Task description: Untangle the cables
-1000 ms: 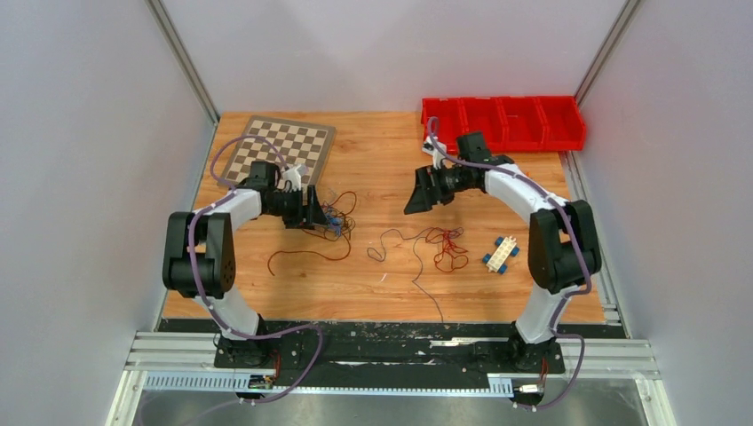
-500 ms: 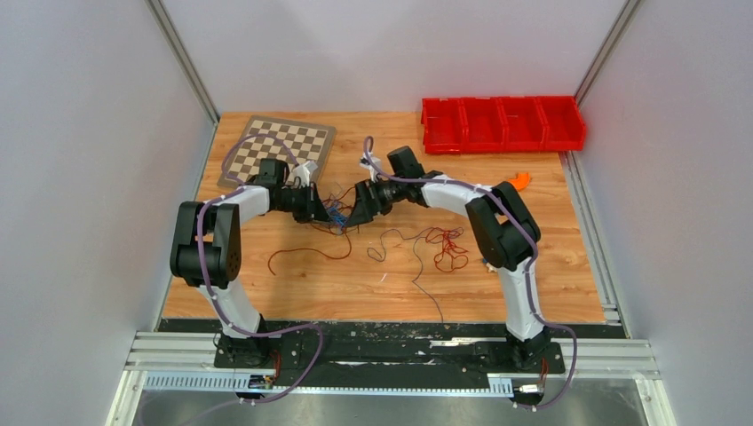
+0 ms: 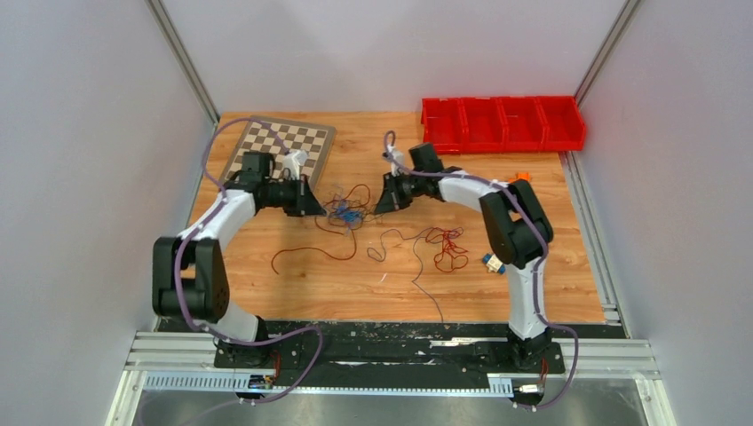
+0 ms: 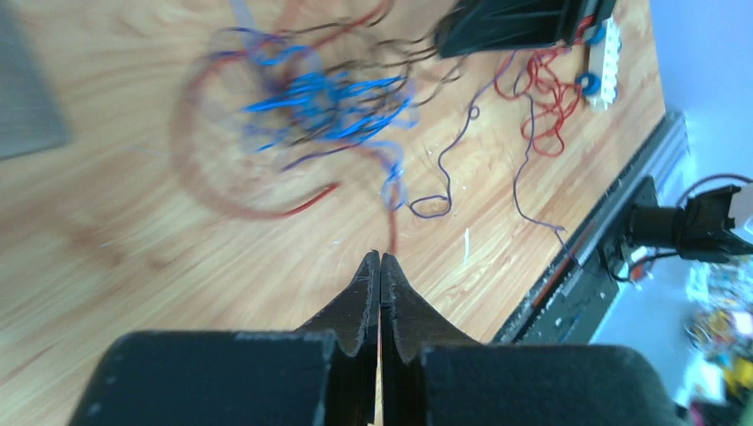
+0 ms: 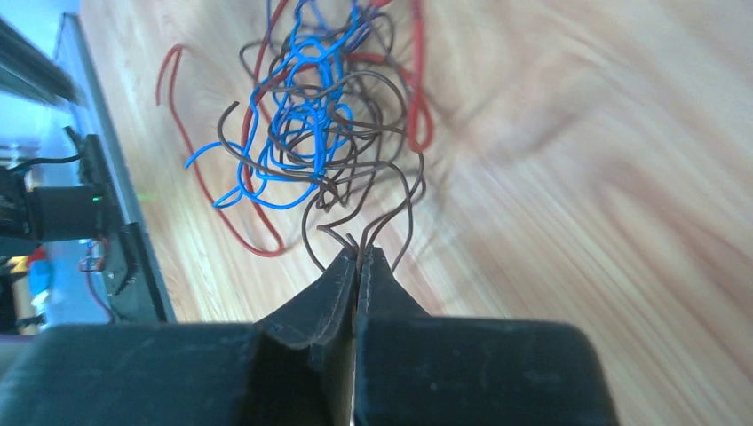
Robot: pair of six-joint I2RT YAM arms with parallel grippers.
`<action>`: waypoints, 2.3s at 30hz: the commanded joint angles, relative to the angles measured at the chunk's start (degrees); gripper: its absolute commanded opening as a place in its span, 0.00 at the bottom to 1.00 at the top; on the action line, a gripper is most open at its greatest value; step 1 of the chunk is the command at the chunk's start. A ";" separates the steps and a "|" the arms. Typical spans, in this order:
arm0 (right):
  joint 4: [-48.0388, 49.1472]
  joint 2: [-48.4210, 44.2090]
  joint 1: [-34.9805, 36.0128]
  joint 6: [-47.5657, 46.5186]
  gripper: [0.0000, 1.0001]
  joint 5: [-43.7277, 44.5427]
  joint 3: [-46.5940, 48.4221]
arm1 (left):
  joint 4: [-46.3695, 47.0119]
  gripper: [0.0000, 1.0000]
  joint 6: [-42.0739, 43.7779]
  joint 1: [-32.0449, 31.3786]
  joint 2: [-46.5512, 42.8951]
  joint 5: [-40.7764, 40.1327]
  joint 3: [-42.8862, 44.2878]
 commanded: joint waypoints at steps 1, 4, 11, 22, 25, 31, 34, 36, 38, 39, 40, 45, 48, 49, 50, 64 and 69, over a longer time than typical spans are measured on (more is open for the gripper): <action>-6.20 -10.93 -6.29 -9.33 0.00 2.73 -1.92 | -7.47 0.00 7.48 7.69 -7.57 -1.34 -0.48; -8.11 -12.81 -7.74 -10.78 0.00 -0.58 -2.70 | -11.67 0.02 15.27 11.01 -9.28 0.92 0.52; -9.36 -11.18 -5.67 -10.25 0.00 -14.41 -0.01 | -0.79 0.83 19.80 -3.29 -9.88 0.33 -1.51; -9.38 -17.46 -0.68 -9.33 0.00 -23.51 3.50 | 19.98 0.89 22.15 -17.57 -5.32 1.41 -5.23; -9.35 -16.22 -0.22 -8.63 0.00 -24.51 4.25 | 23.73 0.88 20.50 -21.04 -2.17 0.29 -4.89; -9.06 -15.87 0.35 -7.83 0.00 -25.53 6.55 | 25.27 0.68 19.64 -23.77 7.01 1.90 -1.23; -9.15 -16.33 -0.83 -7.18 0.00 -26.14 7.14 | 26.57 0.25 16.10 -23.34 9.48 0.37 -0.15; -9.18 -17.23 -2.94 -6.69 0.00 -26.39 7.18 | 26.27 0.04 11.94 -21.35 8.74 0.18 -0.11; -9.33 -18.45 -6.26 -6.68 0.00 -26.05 7.33 | 26.30 0.00 9.08 -18.21 5.84 0.25 -2.53; -9.29 -19.02 -8.59 -5.26 0.00 -25.65 7.75 | 23.80 0.00 9.28 -17.23 4.65 0.16 -4.56; -9.25 -19.50 -10.69 -4.83 0.00 -25.13 8.43 | 21.77 0.00 11.67 -15.18 1.98 -0.48 -6.43; -9.34 -20.80 -20.93 -1.70 0.00 -23.56 11.86 | 7.51 0.00 20.10 -3.77 -5.33 -3.11 -11.47; -10.36 -22.29 -23.99 -2.36 0.00 -22.88 11.14 | 1.20 0.00 25.93 2.19 -8.51 -4.41 -11.87; -11.17 -22.95 -24.13 -3.26 0.00 -22.44 10.53 | -0.89 0.00 26.85 5.26 -9.20 -4.55 -11.95; -12.22 -23.62 -24.10 -4.43 0.00 -21.77 9.92 | -1.96 0.00 28.59 6.72 -10.75 -4.58 -12.04; -20.56 -25.11 -32.83 -14.23 0.00 -17.62 7.63 | -18.77 0.00 54.83 32.36 -11.58 -12.38 -13.48; -20.53 -24.99 -31.98 -13.81 0.00 -17.94 7.45 | -15.77 0.00 54.17 32.79 -9.96 -15.28 -13.82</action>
